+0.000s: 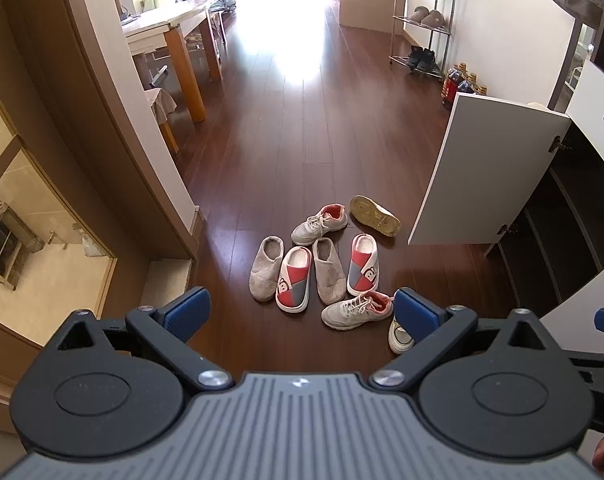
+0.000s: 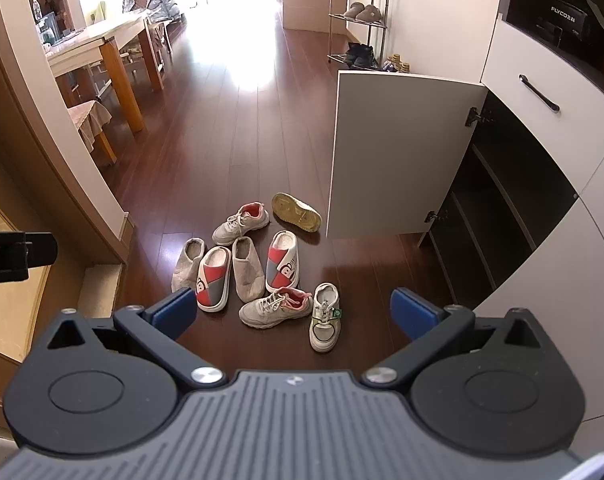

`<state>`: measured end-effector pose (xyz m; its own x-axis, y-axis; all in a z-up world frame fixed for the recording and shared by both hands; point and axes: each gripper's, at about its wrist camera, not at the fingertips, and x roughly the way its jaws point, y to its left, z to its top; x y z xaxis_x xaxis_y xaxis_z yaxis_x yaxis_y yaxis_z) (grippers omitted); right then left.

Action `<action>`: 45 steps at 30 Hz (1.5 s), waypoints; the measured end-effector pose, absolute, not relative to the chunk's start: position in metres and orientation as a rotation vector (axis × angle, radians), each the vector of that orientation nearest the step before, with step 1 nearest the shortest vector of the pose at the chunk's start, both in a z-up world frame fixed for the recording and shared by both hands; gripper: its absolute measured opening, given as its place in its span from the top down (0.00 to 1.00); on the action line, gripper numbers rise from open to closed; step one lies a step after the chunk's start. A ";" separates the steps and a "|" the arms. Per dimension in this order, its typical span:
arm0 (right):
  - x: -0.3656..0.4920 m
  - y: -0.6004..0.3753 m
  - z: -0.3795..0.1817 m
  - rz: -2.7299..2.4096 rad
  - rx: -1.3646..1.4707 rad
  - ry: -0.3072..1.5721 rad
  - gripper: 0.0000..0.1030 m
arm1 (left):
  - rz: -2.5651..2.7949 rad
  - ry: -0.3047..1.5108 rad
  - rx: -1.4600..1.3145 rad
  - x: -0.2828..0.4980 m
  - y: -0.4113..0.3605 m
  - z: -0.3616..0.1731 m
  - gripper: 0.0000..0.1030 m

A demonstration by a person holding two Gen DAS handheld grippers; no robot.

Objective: Organize scattered shoes
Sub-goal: 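Move both tools toward the scattered shoe pile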

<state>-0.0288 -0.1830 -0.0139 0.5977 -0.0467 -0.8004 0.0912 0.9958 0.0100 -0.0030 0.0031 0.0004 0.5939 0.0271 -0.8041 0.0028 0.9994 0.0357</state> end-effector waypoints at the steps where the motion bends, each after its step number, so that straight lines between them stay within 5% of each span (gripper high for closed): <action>1: -0.030 -0.182 -0.014 -0.080 0.052 0.925 0.01 | 0.013 0.933 0.033 -0.004 0.004 0.001 0.03; 30: -0.006 -0.199 -0.028 -0.111 0.111 0.999 0.01 | -0.015 0.987 0.084 0.015 0.004 -0.014 0.03; 45: 0.036 -0.271 -0.126 -0.002 0.183 1.250 0.01 | 0.123 1.239 0.073 0.071 -0.023 -0.119 0.03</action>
